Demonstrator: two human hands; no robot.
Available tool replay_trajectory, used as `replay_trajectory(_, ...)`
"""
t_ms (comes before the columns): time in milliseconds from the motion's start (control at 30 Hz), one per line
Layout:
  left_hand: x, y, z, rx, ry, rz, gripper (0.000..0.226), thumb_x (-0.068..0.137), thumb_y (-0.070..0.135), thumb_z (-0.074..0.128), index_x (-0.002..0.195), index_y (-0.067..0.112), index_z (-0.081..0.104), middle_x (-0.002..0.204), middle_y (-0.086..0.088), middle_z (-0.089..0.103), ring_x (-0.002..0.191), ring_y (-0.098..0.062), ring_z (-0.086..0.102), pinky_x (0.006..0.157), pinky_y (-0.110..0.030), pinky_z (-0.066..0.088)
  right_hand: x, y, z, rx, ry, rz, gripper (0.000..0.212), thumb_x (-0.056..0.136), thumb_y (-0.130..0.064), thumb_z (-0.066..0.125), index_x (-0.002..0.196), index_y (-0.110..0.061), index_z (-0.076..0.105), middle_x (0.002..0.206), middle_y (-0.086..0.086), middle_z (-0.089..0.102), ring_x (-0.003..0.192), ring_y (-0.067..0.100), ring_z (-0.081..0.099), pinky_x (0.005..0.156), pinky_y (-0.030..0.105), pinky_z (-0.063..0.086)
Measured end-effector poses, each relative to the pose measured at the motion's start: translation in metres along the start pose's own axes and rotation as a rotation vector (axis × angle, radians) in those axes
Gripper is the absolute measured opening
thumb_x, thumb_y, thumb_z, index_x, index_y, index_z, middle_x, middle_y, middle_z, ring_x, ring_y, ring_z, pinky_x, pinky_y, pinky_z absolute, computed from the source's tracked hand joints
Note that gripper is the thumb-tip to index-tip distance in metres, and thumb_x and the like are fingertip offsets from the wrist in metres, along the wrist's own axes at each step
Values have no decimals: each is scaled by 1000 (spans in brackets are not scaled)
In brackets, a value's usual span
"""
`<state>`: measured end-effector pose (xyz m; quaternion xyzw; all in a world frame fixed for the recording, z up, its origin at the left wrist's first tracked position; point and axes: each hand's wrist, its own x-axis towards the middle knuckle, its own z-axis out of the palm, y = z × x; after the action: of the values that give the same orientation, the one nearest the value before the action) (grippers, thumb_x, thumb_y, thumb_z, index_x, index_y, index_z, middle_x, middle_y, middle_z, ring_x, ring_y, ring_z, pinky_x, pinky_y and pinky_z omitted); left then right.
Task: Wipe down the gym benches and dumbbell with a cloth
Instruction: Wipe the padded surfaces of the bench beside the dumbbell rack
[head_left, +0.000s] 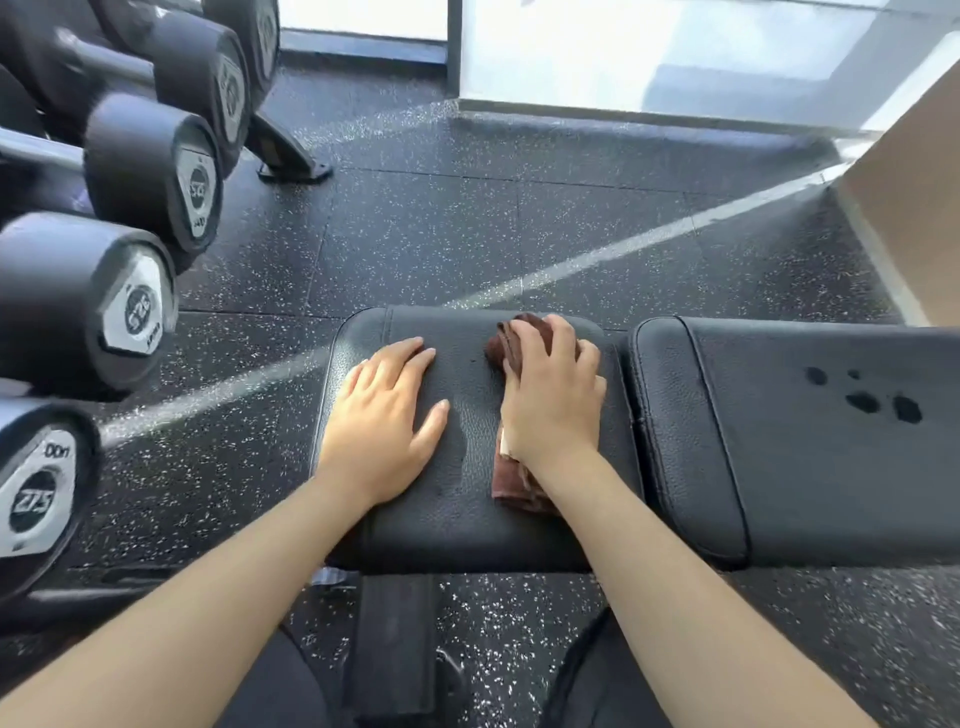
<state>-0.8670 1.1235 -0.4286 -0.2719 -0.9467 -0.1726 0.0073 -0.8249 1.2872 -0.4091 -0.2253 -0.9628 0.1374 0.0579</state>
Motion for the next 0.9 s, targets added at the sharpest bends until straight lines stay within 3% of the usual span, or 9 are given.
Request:
replay_trajectory(167, 0, -1, 5, 25, 23, 12, 62, 85, 51, 35, 136, 16, 43, 145, -1, 39, 134, -19, 33, 113, -34, 20, -52, 7, 4, 15, 59, -132, 48, 87, -28, 54, 134, -33, 42, 144, -1, 34, 118, 32, 38, 88, 48, 42)
replay_trajectory(500, 2, 2, 1, 54, 3, 10, 71, 80, 58, 25, 138, 19, 41, 146, 1, 38, 135, -17, 31, 114, -32, 20, 39, -5, -2, 59, -63, -19, 44, 93, -21, 44, 136, -29, 38, 150, 3, 23, 127, 33, 29, 98, 49, 33)
replay_trajectory(733, 0, 2, 1, 67, -4, 2, 71, 80, 58, 25, 138, 20, 40, 146, 2, 37, 136, -18, 31, 114, -34, 21, -51, 25, -4, 59, -5, -140, 48, 90, -28, 49, 136, -36, 38, 148, -5, 27, 126, 29, 31, 94, 47, 38)
replay_trajectory(900, 1, 3, 3, 63, 16, 0, 70, 80, 58, 27, 136, 20, 43, 145, 1, 40, 134, -19, 33, 112, -37, 24, -37, 42, -7, 118, 7, -47, 45, 91, -28, 49, 135, -34, 40, 149, -5, 25, 127, 28, 30, 96, 48, 37)
